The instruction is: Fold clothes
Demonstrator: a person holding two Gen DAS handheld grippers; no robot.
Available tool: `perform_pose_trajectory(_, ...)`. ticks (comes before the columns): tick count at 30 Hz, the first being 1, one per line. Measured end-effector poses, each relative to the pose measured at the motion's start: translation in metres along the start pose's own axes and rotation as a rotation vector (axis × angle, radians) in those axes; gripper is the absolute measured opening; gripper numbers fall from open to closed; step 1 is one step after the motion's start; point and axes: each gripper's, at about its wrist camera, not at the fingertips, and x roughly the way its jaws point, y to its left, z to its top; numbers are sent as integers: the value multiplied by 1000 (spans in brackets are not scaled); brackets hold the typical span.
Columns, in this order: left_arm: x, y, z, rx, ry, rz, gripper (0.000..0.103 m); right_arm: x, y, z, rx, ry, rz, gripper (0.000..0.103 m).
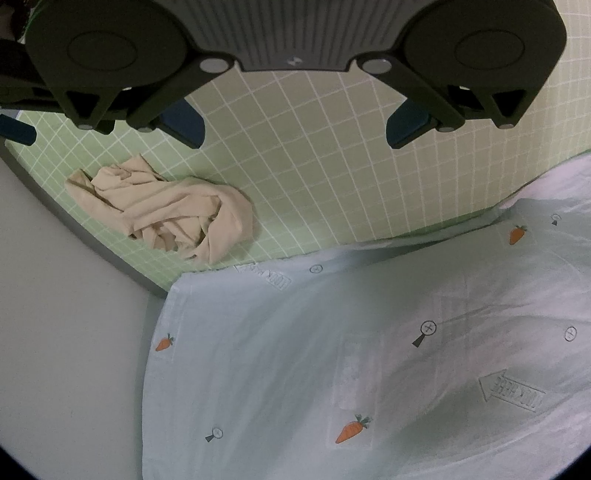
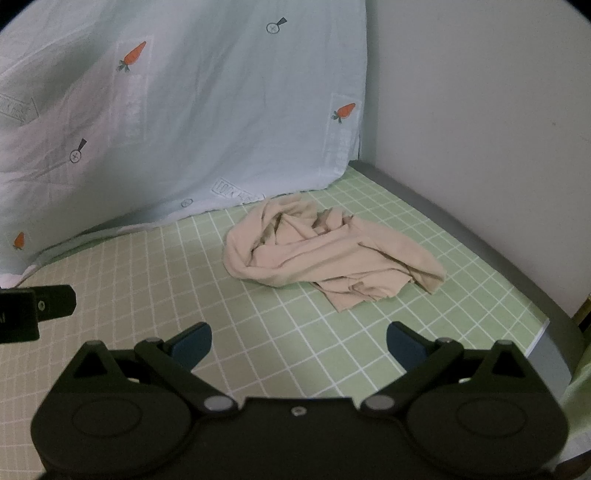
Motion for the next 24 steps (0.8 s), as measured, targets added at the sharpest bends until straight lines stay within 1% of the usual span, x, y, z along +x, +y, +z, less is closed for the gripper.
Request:
perform_pose_trajectory(6,6,-1,2,-11,14,2,103,6,-4,2,-4,8,4,102)
perform_pose_trajectory(13,26,-3,10,-29,41,15,103,25,-10,11,-9,16,11,102)
perform_pose_trajectory(19,55,-2,24,-60,74,35,103,59,-18,29,11,26,13,102)
perform_pose_trajectory(24,95,-1,44,-91,114,35,103,110,-26,56,10,33,-21,102)
